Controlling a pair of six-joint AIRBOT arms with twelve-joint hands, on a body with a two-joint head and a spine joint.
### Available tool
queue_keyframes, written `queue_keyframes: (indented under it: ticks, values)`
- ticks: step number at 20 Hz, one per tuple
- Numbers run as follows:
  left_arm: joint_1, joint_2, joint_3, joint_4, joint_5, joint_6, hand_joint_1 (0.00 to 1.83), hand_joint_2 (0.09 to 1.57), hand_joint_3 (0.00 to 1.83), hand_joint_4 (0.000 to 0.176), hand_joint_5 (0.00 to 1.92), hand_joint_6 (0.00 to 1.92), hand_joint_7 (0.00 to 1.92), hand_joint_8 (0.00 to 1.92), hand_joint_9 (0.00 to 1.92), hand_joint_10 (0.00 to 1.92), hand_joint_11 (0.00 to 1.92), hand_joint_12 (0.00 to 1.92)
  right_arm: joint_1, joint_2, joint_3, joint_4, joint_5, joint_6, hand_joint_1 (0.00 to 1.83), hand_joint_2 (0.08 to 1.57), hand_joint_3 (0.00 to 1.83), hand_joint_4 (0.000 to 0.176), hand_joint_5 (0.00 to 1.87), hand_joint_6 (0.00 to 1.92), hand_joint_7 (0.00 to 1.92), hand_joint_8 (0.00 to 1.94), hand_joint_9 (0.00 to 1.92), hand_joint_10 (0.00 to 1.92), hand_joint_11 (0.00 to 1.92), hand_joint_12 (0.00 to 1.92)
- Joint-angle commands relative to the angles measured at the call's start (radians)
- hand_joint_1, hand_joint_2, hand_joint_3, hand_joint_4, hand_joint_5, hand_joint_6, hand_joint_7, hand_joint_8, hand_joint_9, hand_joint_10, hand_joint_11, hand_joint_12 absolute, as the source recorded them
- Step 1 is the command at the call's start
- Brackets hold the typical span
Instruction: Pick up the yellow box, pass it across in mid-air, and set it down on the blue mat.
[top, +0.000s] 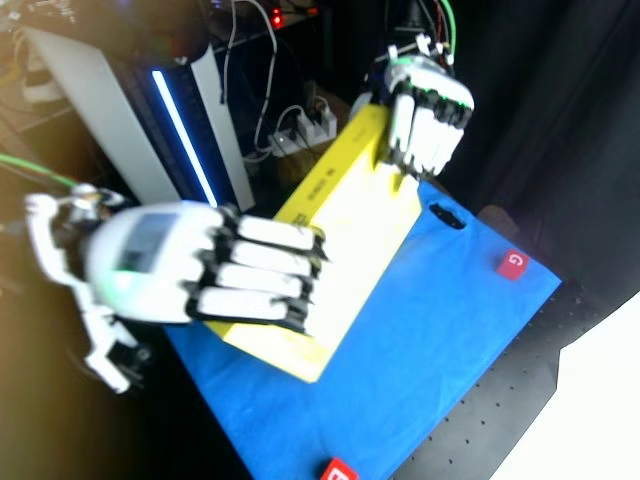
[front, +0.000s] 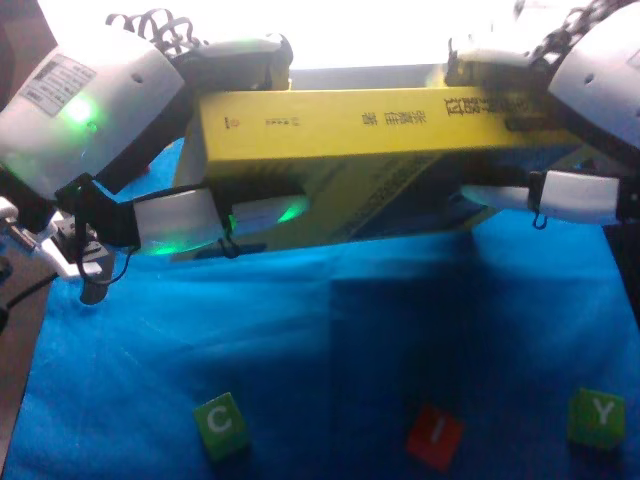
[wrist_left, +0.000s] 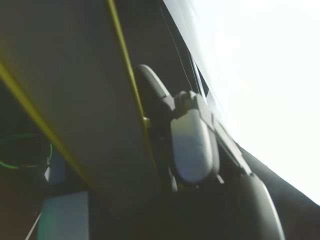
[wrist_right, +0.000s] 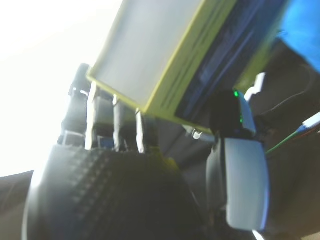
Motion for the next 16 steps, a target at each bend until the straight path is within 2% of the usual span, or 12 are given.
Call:
queue_keyframes:
  ticks: [1,3,5,7,9,10,11,12,13,14,15,16]
  values:
    - [-0.017,0.004,-0.014,0.022,-0.190,-0.047,1.10,1.21,0.00,0.000,1.19,1.92,1.39,1.92,1.52,1.92,1.63,1.92,0.016,0.004,0.015,0.061,0.067,-0.033,1.52,1.20,0.06,0.000,1.30,1.92,1.53,1.94,1.63,1.92,1.71,1.92]
    - [-0.016,0.007,-0.015,0.024,-0.205,-0.047,1.21,1.18,0.00,0.000,1.13,1.92,1.39,1.92,1.52,1.92,1.63,1.92,0.017,0.002,0.029,0.078,0.039,-0.033,1.55,1.18,0.07,0.000,1.25,1.92,1.46,1.94,1.54,1.92,1.61,1.92]
    - [-0.016,0.011,-0.015,0.024,-0.207,-0.047,1.10,1.20,0.00,0.000,1.11,1.92,1.39,1.92,1.52,1.92,1.63,1.92,0.017,0.002,0.038,0.085,0.028,-0.033,1.51,1.19,0.08,0.000,1.16,1.92,1.33,1.94,1.44,1.92,1.53,1.92]
    - [-0.016,0.012,-0.015,0.023,-0.209,-0.047,1.16,1.20,0.00,0.000,1.14,1.92,1.39,1.92,1.52,1.92,1.63,1.92,0.019,0.003,0.043,0.090,0.026,-0.033,1.49,1.19,0.09,0.000,1.14,1.92,1.29,1.94,1.41,1.92,1.51,1.92]
    - [-0.016,0.012,-0.014,0.015,-0.200,-0.047,1.10,1.20,0.00,0.000,1.11,1.92,1.39,1.92,1.52,1.92,1.63,1.92,0.026,0.005,0.045,0.090,0.026,-0.035,1.45,1.19,0.10,0.000,1.19,1.92,1.36,1.94,1.48,1.92,1.57,1.92]
    - [-0.013,0.013,-0.012,0.000,-0.187,-0.047,1.23,1.18,0.00,0.000,1.14,1.92,1.39,1.92,1.52,1.92,1.63,1.92,0.037,0.007,0.043,0.090,0.026,-0.042,1.40,1.19,0.11,0.000,1.18,1.92,1.34,1.94,1.45,1.92,1.55,1.92]
    - [-0.009,0.014,-0.010,-0.010,-0.176,-0.047,1.12,1.20,0.00,0.000,1.18,1.92,1.39,1.92,1.52,1.92,1.63,1.92,0.048,0.011,0.040,0.087,0.026,-0.055,1.43,1.18,0.11,0.000,1.16,1.92,1.32,1.94,1.44,1.92,1.54,1.92]
    - [-0.006,0.014,-0.007,-0.022,-0.161,-0.046,1.17,1.20,0.00,0.000,1.16,1.92,1.39,1.92,1.52,1.92,1.63,1.92,0.056,0.017,0.036,0.079,0.027,-0.056,1.47,1.15,0.11,0.000,1.16,1.92,1.34,1.94,1.47,1.92,1.55,1.92]
    - [-0.003,0.016,-0.004,-0.035,-0.146,-0.044,0.78,1.19,0.00,0.000,0.47,0.78,0.53,0.73,0.45,0.87,0.33,1.46,0.071,0.026,0.030,0.060,0.027,-0.056,1.48,1.14,0.11,0.000,1.19,1.92,1.38,1.94,1.50,1.92,1.58,1.92]
    - [-0.002,0.019,-0.003,-0.046,-0.137,-0.040,0.71,1.21,0.00,0.000,0.31,0.34,0.35,0.24,0.25,0.45,0.06,1.27,0.079,0.032,0.025,0.050,0.027,-0.056,1.49,1.14,0.12,0.000,1.22,1.92,1.41,1.94,1.52,1.92,1.59,1.92]
    - [0.000,0.024,-0.002,-0.059,-0.128,-0.032,0.69,1.20,0.00,0.000,0.22,0.12,0.20,0.06,0.11,0.20,0.01,0.90,0.093,0.042,0.018,0.032,0.027,-0.056,1.45,1.13,0.12,0.000,1.22,1.92,1.40,1.94,1.50,1.92,1.57,1.92]
    - [0.001,0.028,-0.001,-0.069,-0.124,-0.028,0.65,1.20,0.00,0.000,0.17,0.04,0.14,0.01,0.05,0.09,0.00,0.66,0.103,0.050,0.012,0.017,0.027,-0.056,1.43,1.12,0.11,0.000,1.20,1.92,1.41,1.94,1.54,1.92,1.61,1.92]
